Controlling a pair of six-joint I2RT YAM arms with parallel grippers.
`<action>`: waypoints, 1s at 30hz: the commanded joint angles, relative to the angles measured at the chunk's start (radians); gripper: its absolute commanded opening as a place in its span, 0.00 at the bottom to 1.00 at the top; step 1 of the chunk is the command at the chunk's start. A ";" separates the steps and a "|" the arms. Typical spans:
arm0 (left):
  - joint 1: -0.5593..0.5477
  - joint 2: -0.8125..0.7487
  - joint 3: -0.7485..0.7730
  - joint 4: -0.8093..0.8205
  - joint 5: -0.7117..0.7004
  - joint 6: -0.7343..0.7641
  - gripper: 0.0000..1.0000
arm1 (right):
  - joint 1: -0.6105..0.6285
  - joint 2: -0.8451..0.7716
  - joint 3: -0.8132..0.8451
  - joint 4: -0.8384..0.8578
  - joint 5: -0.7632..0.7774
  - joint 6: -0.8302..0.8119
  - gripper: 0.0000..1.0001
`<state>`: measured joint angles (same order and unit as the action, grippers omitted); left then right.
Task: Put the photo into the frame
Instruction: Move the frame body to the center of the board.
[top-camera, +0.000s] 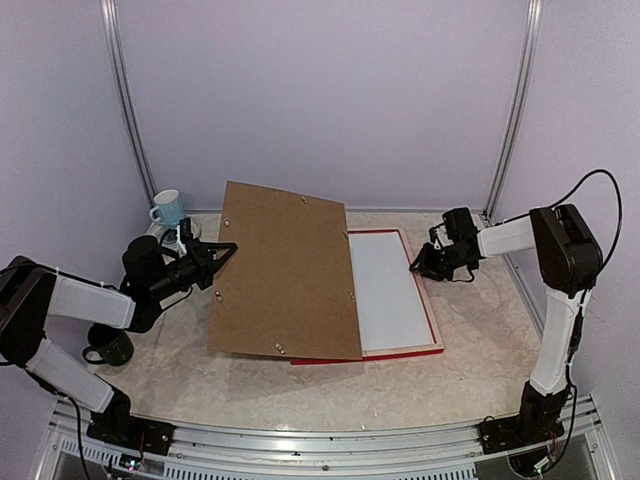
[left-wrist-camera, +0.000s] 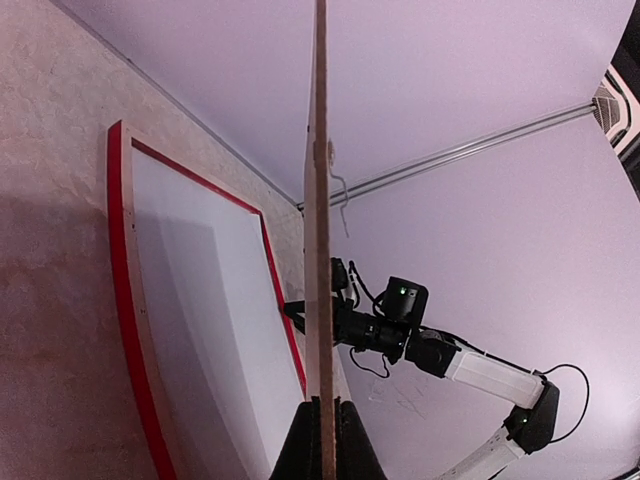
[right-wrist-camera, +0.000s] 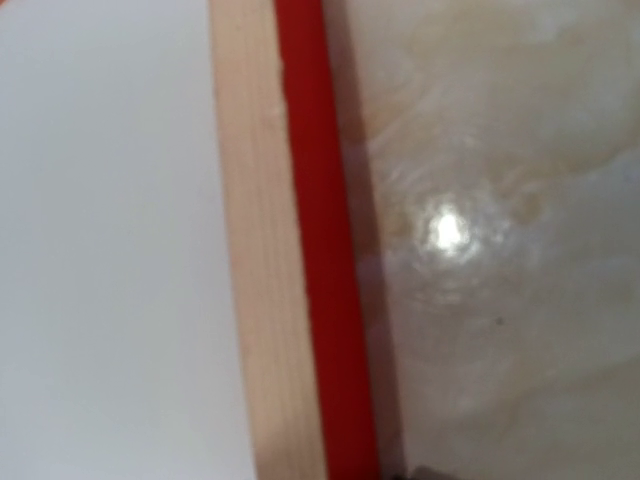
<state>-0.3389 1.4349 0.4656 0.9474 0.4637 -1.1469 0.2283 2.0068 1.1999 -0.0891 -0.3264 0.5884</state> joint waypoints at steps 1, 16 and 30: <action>0.007 -0.027 0.003 0.082 0.012 -0.007 0.00 | 0.018 0.033 -0.008 -0.026 0.022 -0.008 0.30; 0.017 -0.045 -0.005 0.043 -0.024 -0.028 0.00 | 0.102 -0.018 -0.084 -0.003 0.055 0.007 0.14; 0.008 -0.021 0.041 -0.069 -0.036 -0.008 0.00 | 0.202 -0.077 -0.130 -0.003 0.083 0.049 0.14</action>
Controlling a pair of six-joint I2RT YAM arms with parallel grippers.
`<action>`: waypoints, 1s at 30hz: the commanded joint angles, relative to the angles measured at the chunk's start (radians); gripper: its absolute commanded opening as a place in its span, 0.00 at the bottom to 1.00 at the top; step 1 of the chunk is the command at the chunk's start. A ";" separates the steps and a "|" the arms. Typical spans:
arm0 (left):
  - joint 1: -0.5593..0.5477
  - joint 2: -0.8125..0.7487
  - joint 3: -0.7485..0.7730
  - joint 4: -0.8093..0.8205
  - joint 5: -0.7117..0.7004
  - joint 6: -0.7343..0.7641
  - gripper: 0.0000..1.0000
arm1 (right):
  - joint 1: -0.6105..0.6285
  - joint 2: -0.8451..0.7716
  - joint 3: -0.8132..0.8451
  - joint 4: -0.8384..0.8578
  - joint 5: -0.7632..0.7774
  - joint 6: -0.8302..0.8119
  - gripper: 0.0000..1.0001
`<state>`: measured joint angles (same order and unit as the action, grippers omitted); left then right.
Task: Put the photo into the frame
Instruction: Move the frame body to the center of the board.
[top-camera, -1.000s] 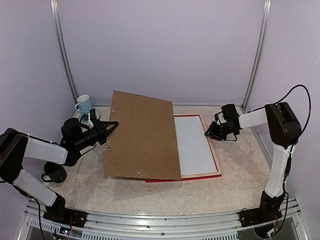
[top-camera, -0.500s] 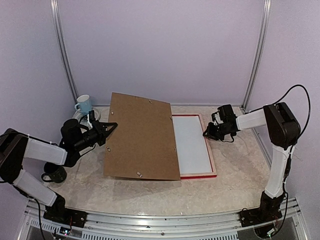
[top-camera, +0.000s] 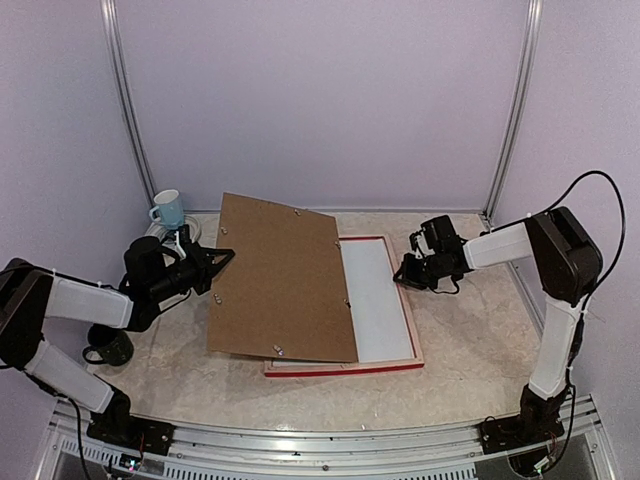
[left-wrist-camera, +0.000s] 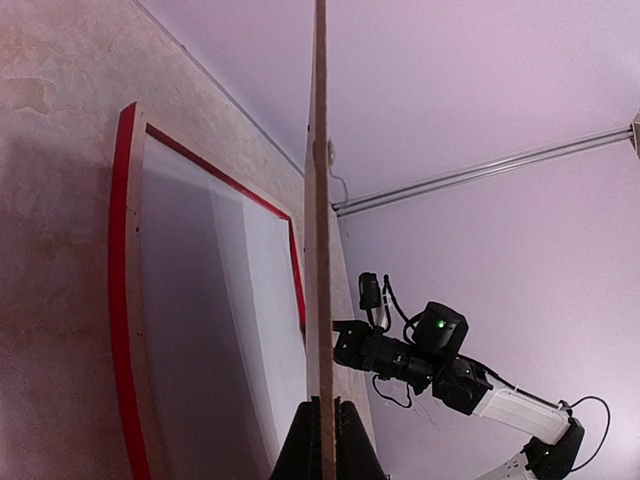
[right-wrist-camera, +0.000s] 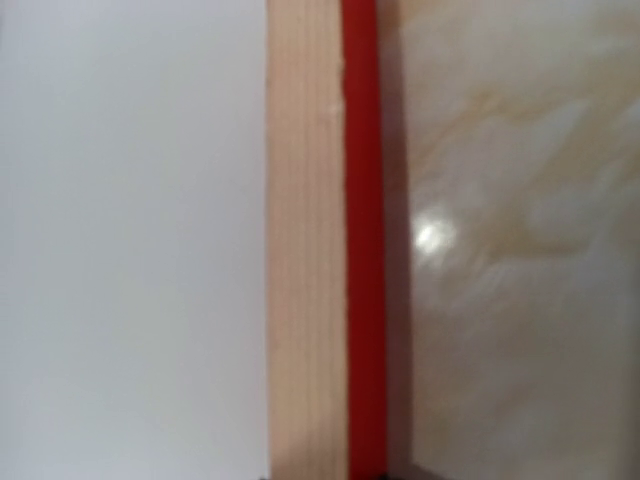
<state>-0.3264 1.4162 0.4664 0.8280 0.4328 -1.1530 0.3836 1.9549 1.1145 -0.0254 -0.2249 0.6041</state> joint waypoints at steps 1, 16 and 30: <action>-0.006 -0.001 0.040 0.049 -0.006 -0.002 0.00 | 0.054 -0.032 -0.051 -0.066 -0.013 0.041 0.14; -0.069 0.040 0.058 0.022 -0.024 -0.028 0.00 | 0.122 -0.062 -0.059 -0.082 0.019 0.115 0.14; -0.106 0.093 0.082 0.011 -0.049 -0.043 0.00 | 0.131 -0.069 -0.061 -0.091 0.017 0.118 0.28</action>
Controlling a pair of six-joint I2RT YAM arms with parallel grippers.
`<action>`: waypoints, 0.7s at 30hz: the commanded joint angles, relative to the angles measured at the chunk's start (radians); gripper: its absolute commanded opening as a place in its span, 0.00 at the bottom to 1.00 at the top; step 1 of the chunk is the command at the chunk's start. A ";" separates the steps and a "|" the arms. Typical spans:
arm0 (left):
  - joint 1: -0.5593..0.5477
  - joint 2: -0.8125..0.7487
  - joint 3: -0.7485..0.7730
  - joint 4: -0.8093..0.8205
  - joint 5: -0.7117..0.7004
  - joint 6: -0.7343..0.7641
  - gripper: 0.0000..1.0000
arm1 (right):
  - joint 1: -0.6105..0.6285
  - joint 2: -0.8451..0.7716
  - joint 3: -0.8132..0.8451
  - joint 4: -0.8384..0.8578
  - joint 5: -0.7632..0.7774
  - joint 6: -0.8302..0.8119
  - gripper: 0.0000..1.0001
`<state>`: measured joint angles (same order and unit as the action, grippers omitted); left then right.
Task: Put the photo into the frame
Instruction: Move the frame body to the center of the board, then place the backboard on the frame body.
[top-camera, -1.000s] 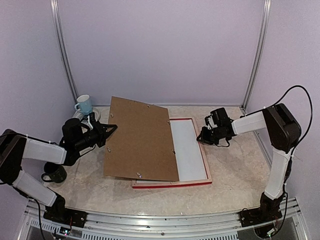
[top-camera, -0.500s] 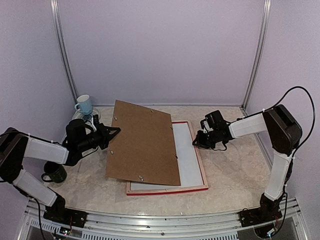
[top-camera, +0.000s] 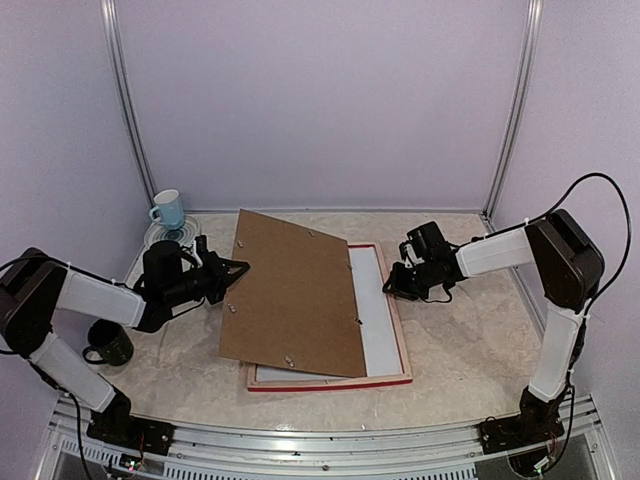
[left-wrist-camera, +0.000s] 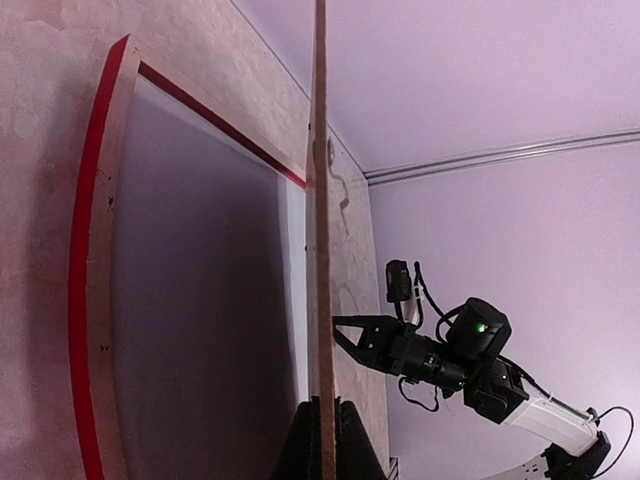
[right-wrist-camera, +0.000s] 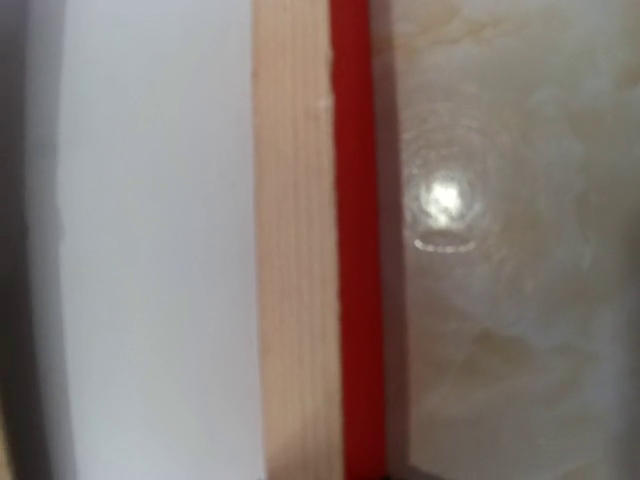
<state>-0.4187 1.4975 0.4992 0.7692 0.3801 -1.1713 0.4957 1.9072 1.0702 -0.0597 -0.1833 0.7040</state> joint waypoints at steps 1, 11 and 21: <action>-0.016 0.018 0.052 0.070 0.004 -0.025 0.00 | 0.019 -0.023 -0.016 -0.059 -0.023 0.017 0.31; -0.024 0.058 0.072 0.076 0.008 -0.030 0.00 | 0.018 -0.037 -0.005 -0.077 -0.016 0.011 0.50; -0.023 0.105 0.102 0.077 0.021 -0.034 0.00 | 0.014 -0.052 0.004 -0.060 -0.052 0.025 0.67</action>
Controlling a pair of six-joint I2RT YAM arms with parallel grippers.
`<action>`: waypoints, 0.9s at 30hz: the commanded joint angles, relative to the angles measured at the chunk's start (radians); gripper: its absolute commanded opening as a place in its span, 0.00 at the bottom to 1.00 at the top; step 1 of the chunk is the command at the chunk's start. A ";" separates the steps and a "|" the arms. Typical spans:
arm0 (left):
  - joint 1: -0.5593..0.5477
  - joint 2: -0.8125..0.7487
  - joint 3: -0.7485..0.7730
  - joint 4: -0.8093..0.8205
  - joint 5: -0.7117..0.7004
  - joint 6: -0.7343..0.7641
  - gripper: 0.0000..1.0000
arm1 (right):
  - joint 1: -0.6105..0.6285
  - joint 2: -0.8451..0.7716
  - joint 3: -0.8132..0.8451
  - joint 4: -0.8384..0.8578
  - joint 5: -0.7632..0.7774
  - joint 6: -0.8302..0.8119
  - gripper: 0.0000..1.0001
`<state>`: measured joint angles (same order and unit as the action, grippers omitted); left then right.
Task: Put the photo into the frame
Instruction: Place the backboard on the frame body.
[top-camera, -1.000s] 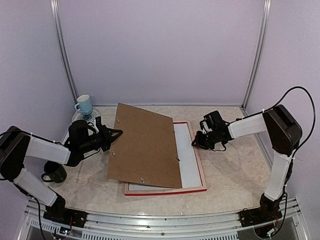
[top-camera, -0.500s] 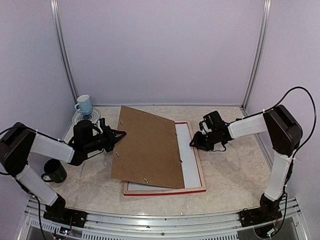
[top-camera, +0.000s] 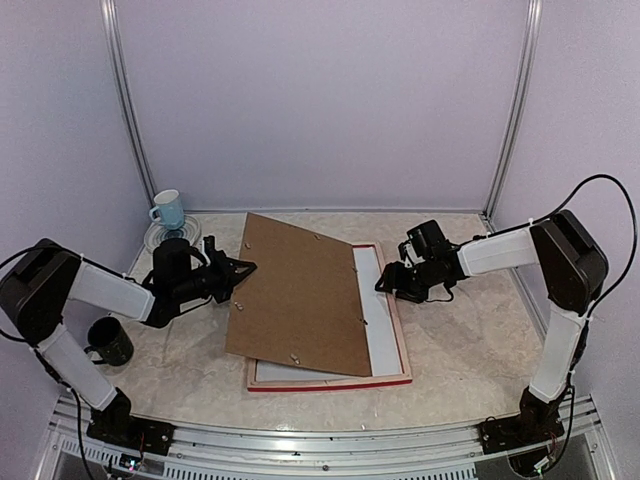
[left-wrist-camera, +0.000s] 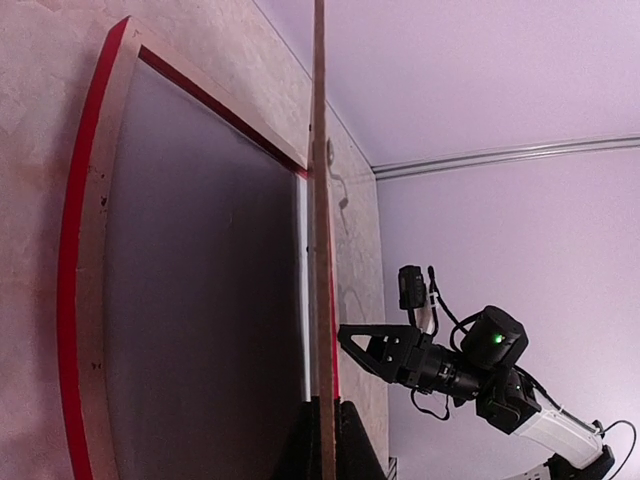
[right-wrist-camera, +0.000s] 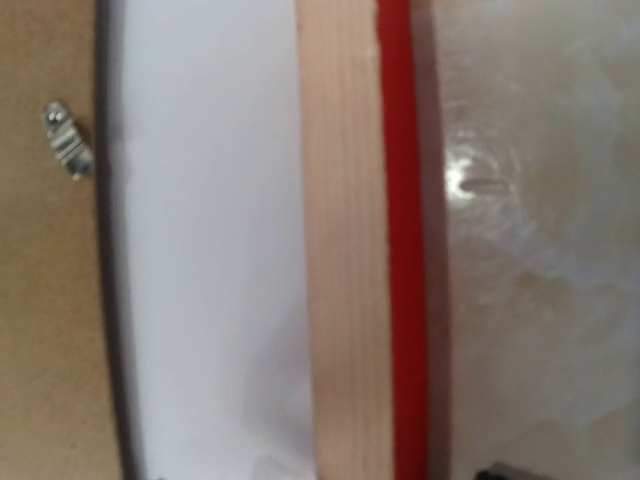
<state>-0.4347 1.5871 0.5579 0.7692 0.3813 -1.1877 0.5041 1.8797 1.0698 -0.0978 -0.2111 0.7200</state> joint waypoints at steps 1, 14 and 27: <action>-0.009 0.025 0.045 0.079 0.023 -0.019 0.00 | 0.004 -0.026 0.002 -0.016 -0.031 0.010 0.68; -0.014 0.090 0.095 0.082 0.047 -0.033 0.00 | -0.020 -0.036 -0.024 0.042 -0.097 0.055 0.86; -0.027 0.106 0.115 0.064 0.050 -0.079 0.00 | -0.022 -0.012 -0.029 0.068 -0.123 0.078 0.86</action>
<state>-0.4469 1.6848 0.6315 0.7815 0.4068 -1.2312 0.4877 1.8713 1.0569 -0.0536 -0.3244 0.7822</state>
